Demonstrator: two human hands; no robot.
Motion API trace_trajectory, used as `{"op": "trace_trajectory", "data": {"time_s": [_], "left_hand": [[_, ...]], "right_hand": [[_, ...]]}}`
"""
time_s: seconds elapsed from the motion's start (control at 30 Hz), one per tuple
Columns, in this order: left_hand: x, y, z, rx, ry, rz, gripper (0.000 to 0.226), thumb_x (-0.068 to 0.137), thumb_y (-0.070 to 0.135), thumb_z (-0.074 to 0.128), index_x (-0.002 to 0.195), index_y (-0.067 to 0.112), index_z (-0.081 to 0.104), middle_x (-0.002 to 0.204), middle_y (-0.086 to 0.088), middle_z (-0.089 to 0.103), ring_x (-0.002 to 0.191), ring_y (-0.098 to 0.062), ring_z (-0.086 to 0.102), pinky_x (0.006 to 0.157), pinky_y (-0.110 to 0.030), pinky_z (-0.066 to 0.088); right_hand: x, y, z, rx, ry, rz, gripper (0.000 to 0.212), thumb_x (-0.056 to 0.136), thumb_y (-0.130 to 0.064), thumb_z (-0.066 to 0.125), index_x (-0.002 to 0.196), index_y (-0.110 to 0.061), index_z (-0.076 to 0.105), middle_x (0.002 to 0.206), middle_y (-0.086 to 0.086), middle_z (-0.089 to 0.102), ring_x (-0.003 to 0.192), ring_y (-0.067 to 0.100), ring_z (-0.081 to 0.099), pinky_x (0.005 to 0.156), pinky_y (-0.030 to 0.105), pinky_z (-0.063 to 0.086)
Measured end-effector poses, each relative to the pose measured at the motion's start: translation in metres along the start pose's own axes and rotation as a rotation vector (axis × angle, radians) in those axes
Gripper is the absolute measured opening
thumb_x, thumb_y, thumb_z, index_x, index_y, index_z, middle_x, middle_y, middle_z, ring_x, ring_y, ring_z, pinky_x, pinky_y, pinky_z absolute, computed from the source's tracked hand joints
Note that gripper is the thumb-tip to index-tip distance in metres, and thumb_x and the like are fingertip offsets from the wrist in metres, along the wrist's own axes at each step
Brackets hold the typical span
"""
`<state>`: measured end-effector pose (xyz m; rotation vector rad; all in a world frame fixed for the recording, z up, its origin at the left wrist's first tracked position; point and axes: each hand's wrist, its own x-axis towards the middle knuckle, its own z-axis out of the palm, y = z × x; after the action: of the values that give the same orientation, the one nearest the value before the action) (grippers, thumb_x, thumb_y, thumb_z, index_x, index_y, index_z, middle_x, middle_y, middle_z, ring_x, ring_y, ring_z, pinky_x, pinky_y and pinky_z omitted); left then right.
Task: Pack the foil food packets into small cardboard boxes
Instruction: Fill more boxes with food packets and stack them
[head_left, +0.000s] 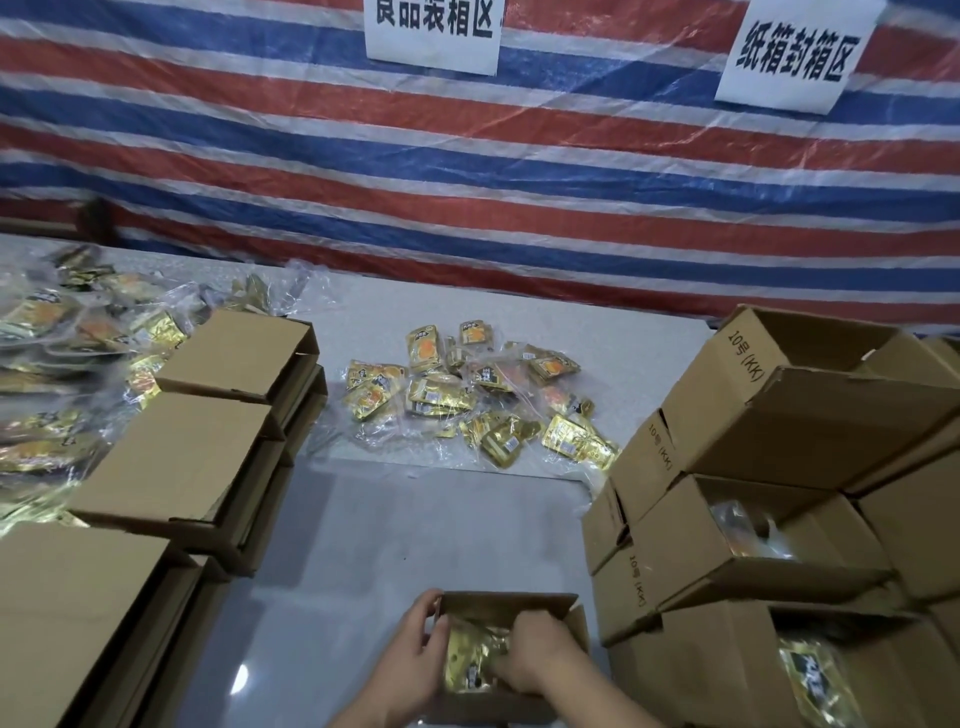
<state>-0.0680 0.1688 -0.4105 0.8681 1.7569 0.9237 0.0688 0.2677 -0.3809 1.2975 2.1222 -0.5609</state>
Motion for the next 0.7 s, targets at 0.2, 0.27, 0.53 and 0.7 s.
{"op": "trace_trajectory", "data": {"time_s": [0.2,0.27,0.53,0.7], "left_hand": [[0.003,0.002,-0.001,0.026,-0.018,-0.048,0.019,0.1,0.019,0.045,0.118,0.027,0.047,0.111,-0.001,0.065,0.083,-0.006,0.067,0.083,-0.027,0.051],[0.008,0.006,0.001,0.111,0.002,-0.083,0.021,0.1,0.019,0.044,0.12,0.024,0.044,0.113,-0.005,0.065,0.093,-0.017,0.064,0.087,-0.03,0.049],[-0.005,0.023,-0.008,0.486,0.012,-0.078,0.038,0.106,0.027,0.026,0.139,0.015,0.04,0.133,-0.012,0.059,0.121,-0.029,0.056,0.094,-0.03,0.043],[-0.031,0.097,-0.041,0.6,0.131,0.089,0.032,0.105,0.032,0.027,0.129,0.019,0.046,0.123,-0.014,0.064,0.112,-0.033,0.06,0.086,-0.036,0.045]], "right_hand": [[-0.031,0.031,-0.015,0.098,0.499,0.041,0.012,0.097,-0.038,0.05,0.102,-0.029,0.045,0.101,-0.004,0.05,0.088,0.014,0.057,0.068,0.026,0.043],[-0.023,0.049,-0.015,0.14,0.454,0.105,0.028,0.097,-0.036,0.053,0.12,-0.028,0.041,0.112,-0.001,0.051,0.092,0.017,0.056,0.069,0.026,0.042],[-0.028,0.042,0.003,0.238,0.356,0.131,0.019,0.095,-0.008,0.039,0.109,-0.021,0.042,0.083,-0.002,0.049,0.079,0.022,0.055,0.065,0.032,0.042],[-0.084,0.039,-0.05,0.268,0.544,0.031,0.005,0.102,-0.019,0.04,0.1,-0.024,0.043,0.079,0.002,0.059,0.073,0.029,0.06,0.059,0.034,0.039]]}}
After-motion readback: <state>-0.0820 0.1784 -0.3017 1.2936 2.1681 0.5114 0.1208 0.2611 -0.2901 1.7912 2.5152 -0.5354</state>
